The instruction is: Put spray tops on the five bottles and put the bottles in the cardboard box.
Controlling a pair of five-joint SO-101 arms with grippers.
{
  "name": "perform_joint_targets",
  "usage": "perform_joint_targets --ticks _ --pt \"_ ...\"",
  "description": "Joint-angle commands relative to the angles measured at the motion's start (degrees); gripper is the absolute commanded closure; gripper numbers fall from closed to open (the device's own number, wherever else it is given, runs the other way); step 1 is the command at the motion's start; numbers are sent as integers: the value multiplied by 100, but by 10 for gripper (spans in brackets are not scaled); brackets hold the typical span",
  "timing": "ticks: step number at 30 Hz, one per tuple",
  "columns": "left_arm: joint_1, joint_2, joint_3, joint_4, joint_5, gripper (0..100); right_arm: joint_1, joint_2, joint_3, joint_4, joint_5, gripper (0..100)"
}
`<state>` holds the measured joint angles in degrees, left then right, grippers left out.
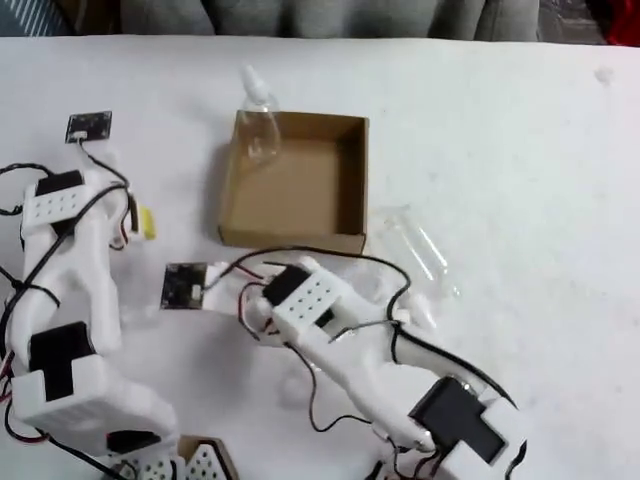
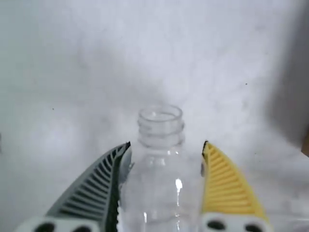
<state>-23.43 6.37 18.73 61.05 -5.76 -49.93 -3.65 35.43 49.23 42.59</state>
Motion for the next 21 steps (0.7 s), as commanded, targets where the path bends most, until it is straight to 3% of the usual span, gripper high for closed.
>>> perform_joint_targets --ticks 1,9,13,21 --pt "-57 -400 -62 -141 26 980 -40 374 -229 -303 70 772" --pt "-57 -400 -62 -141 26 980 57 725 -615 -286 79 981" --pt "-57 -400 -62 -141 26 980 215 716 -730 -66 70 981" --pt "-180 -391 -62 -141 26 980 585 725 -1978 2229 123 981"
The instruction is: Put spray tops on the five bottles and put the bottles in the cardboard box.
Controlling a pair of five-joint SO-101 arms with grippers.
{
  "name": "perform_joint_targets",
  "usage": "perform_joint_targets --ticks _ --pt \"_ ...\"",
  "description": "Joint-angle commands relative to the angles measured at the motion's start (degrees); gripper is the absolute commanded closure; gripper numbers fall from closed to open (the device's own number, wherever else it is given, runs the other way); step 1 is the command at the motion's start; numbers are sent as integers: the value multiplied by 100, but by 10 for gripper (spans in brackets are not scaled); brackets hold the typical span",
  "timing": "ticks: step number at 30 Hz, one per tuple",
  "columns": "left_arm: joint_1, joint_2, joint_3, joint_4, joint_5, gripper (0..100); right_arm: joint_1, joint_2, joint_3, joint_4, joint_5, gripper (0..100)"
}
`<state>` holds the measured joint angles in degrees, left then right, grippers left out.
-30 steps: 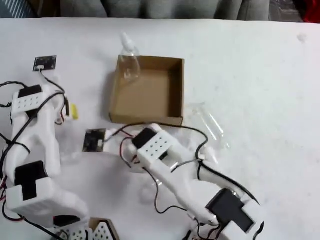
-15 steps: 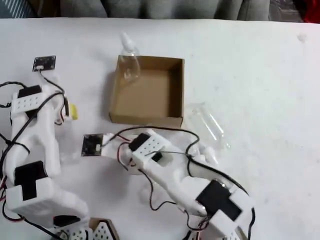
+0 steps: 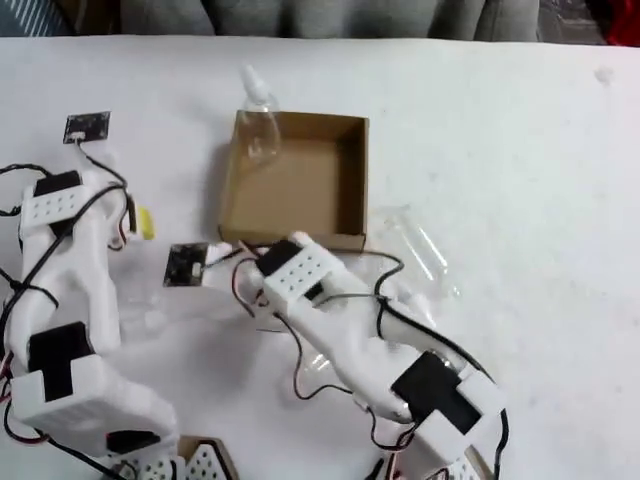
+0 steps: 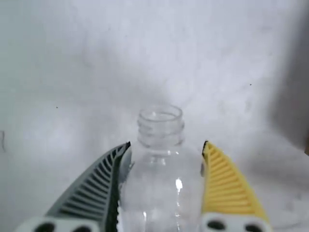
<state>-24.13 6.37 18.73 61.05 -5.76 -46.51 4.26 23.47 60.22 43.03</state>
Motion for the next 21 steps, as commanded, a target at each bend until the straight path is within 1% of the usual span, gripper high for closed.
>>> perform_joint_targets --ticks 1,3,6,10,14,17,21 --pt "-110 -391 -62 -141 26 980 321 -66 -949 1429 158 981" --pt "-110 -391 -53 -141 26 980 479 -66 -1240 2018 466 981" --pt "-110 -400 62 -237 26 980 787 -84 -1486 2695 624 981" --pt "-110 -435 149 -343 26 980 1402 -462 -1292 3064 677 981" --pt "-110 -435 149 -343 26 980 2088 -1244 -791 3266 791 981" --pt "-110 -435 149 -343 26 980 2782 -1921 -360 3486 1433 981" --pt "-92 -426 149 -343 26 980 4057 -2598 53 3705 2602 981"
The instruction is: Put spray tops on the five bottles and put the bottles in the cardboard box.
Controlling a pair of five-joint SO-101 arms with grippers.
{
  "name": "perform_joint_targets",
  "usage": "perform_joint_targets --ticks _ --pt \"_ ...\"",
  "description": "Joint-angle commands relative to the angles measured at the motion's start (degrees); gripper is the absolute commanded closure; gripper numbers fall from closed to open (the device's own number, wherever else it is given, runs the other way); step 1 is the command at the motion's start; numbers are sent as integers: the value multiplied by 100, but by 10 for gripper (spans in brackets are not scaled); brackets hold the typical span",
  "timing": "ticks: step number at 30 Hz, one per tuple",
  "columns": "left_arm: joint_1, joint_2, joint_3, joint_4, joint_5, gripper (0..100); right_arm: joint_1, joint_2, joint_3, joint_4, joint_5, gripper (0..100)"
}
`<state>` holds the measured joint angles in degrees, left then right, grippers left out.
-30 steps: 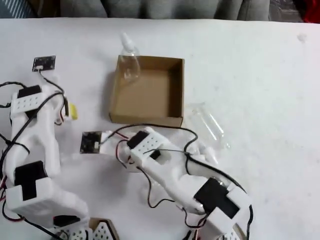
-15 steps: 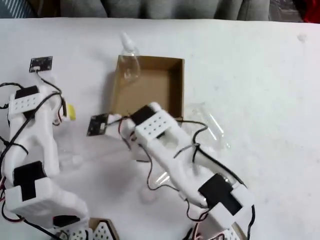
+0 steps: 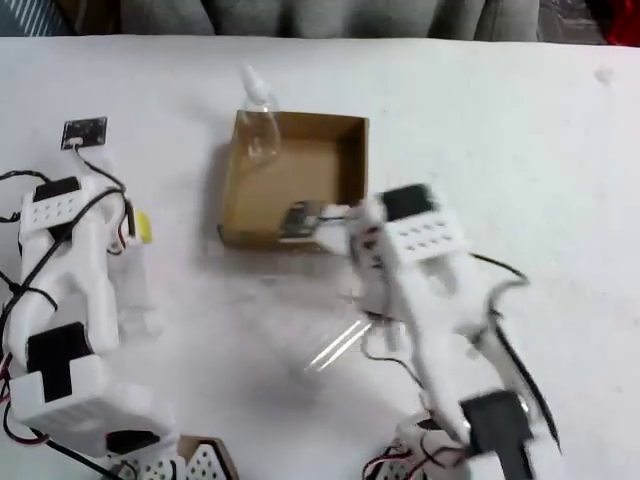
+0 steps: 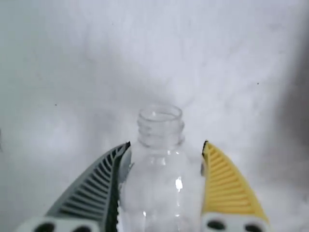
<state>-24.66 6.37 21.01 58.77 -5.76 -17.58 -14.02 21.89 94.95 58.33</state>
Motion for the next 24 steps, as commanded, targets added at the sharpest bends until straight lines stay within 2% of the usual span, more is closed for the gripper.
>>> perform_joint_targets --ticks 1,8,11,15,19,22,24 --pt "-40 -418 -79 -114 26 980 1508 -875 299 233 1442 981" --pt "-31 -409 -88 -114 26 980 3960 -822 431 154 4413 981" --pt "-31 -409 -79 -114 26 980 4673 -488 431 -286 5213 981" --pt "-31 -409 -62 -114 26 980 5226 207 431 -1156 5925 981" --pt "-31 -409 -53 -114 26 980 5446 1086 404 -1877 6690 978" --pt "-31 -409 -53 -114 26 980 5455 1587 396 -2501 6752 960" --pt "-31 -409 -44 -114 26 980 5437 1789 396 -2826 6734 899"
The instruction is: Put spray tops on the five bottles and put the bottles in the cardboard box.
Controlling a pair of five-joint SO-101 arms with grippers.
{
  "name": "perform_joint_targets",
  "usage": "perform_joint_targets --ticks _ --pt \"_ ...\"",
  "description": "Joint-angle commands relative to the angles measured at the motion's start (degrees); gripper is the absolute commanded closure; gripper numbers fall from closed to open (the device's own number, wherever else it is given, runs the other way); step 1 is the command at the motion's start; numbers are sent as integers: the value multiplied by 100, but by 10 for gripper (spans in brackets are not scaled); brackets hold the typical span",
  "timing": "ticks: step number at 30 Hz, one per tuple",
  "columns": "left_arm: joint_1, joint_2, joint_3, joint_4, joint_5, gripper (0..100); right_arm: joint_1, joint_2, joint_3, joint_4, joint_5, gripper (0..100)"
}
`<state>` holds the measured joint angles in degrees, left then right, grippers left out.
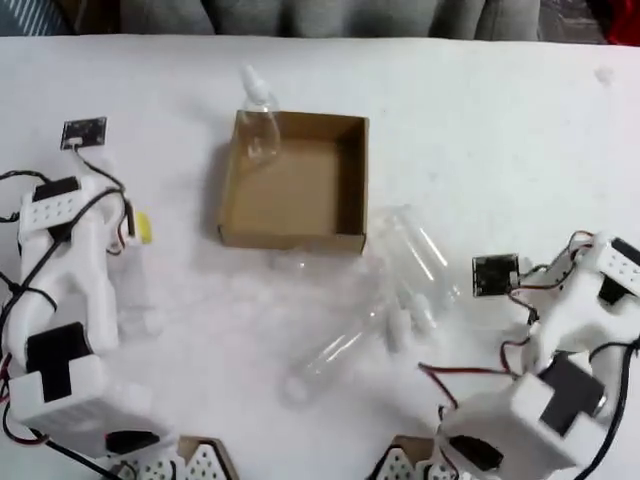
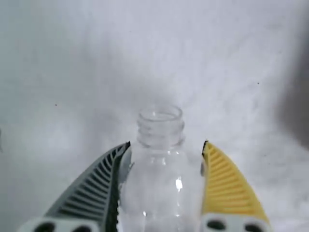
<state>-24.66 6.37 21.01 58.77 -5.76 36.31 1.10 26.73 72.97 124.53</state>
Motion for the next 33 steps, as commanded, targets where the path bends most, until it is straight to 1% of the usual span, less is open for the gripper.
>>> perform_joint_targets --ticks 1,3,4,6,10,12,16,18,22,23,25,27,30,33 --pt "-31 -409 -44 -114 26 980 40 338 -88 -734 105 858" --pt "-31 -400 -44 -114 26 980 31 418 -193 -796 53 787" --pt "-31 -400 -44 -114 26 980 31 435 -281 -796 -97 763" --pt "-31 -400 -44 -114 26 980 -31 444 -519 -796 -607 752" --pt "-22 -400 -44 -114 26 980 -66 391 -1037 -708 -2145 752" --pt "-22 -400 -44 -114 26 980 -66 391 -1415 -382 -2971 752" --pt "-22 -400 -44 -123 26 980 -22 391 -2013 699 -4457 753" --pt "-22 -400 -44 -123 26 980 -13 391 -2198 1191 -5284 789" --pt "13 -400 -35 -193 26 980 31 391 -2277 1622 -7209 967" --pt "22 -400 -35 -193 26 980 84 391 -2268 1648 -7771 992" --pt "40 -400 -35 -193 26 980 207 391 -2259 1622 -8809 961" --pt "40 -400 -35 -193 26 980 356 391 -2259 1455 -9811 974" --pt "40 -400 -35 -193 26 980 549 391 -2251 1393 -11560 982" --pt "40 -400 -35 -193 18 980 593 453 -2251 1411 -13002 983"
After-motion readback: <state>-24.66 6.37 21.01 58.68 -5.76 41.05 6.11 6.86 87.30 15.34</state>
